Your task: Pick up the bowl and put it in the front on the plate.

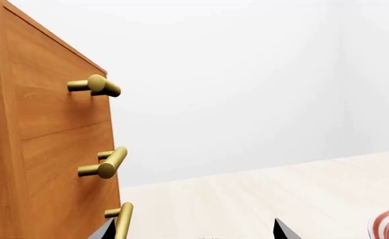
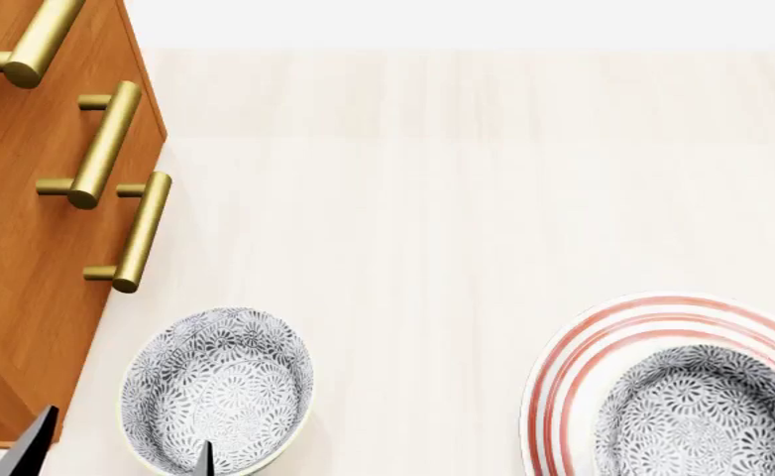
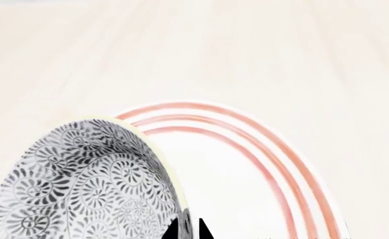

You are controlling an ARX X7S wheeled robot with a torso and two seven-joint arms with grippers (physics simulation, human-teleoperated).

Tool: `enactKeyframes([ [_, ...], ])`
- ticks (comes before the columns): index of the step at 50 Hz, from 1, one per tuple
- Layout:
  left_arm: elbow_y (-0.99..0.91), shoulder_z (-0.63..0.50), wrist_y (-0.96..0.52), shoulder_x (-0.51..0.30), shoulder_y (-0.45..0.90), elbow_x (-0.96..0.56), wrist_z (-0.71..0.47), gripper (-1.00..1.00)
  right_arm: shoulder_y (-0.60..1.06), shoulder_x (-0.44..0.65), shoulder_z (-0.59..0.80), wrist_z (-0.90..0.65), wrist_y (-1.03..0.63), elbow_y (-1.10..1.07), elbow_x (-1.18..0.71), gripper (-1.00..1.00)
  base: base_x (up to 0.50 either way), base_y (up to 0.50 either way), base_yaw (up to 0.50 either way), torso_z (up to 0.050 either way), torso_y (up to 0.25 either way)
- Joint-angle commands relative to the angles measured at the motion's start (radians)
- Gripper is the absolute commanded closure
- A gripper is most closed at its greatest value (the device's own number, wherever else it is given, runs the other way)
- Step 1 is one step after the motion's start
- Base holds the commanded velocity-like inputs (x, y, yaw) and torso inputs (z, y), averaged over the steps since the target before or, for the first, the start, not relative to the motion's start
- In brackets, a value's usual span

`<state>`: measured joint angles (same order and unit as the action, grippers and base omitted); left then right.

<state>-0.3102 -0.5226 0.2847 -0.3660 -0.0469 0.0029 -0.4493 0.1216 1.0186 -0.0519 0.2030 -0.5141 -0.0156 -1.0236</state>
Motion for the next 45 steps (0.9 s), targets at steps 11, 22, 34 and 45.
enactKeyframes([
  [11, 0.005, -0.009, 0.005, -0.003, 0.004, -0.004, 0.001, -1.00, 0.113, -0.073, 0.095, -0.007, -0.029, 0.116, 0.048, 1.00, 0.00, 0.00, 0.00, 0.000, 0.000],
  [22, 0.005, -0.013, 0.005, -0.005, 0.004, -0.004, 0.000, -1.00, 0.159, -0.101, 0.134, -0.025, -0.043, 0.164, 0.084, 1.00, 0.00, 0.00, 0.00, 0.000, 0.000],
  [34, 0.007, -0.019, 0.006, -0.007, 0.005, -0.004, 0.000, -1.00, 0.185, -0.115, 0.137, -0.058, -0.056, 0.198, 0.094, -1.00, 0.00, 0.00, 0.00, 0.000, -0.002],
  [45, 0.011, -0.025, 0.007, -0.007, 0.007, -0.009, 0.001, -1.00, 0.186, -0.039, 0.050, -0.104, -0.098, 0.122, 0.019, -1.00, 0.00, 0.00, 0.00, 0.000, -0.001],
])
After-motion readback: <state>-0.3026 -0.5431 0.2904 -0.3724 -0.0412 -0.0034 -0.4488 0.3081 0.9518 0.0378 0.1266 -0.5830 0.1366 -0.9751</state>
